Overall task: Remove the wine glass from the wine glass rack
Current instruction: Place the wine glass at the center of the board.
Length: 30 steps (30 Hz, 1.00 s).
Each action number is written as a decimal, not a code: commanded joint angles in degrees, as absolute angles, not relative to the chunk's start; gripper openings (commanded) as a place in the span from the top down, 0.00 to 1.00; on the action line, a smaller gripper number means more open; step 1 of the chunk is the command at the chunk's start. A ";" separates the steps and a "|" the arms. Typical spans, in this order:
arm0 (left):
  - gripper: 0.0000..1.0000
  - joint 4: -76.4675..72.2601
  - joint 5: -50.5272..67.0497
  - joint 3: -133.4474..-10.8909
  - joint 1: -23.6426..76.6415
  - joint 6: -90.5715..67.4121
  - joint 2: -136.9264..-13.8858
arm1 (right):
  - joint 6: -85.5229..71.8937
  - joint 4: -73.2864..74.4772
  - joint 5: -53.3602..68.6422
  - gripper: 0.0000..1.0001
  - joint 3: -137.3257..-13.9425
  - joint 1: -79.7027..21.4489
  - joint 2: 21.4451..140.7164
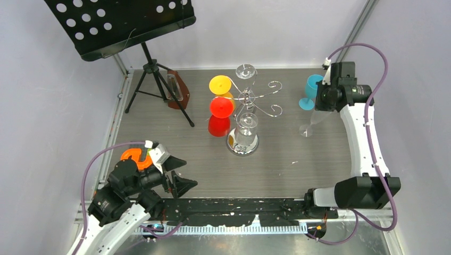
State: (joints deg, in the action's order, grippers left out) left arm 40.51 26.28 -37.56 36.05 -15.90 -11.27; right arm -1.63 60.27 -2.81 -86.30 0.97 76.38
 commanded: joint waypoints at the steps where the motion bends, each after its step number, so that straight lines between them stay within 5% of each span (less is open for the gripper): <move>1: 0.00 36.97 25.18 -37.00 36.17 -15.60 -11.01 | -3.04 55.88 -0.81 0.94 -90.95 4.73 78.60; 30: 0.00 37.35 24.65 -36.73 36.12 -15.64 -12.81 | -2.65 53.85 -7.30 0.95 -96.64 7.82 92.74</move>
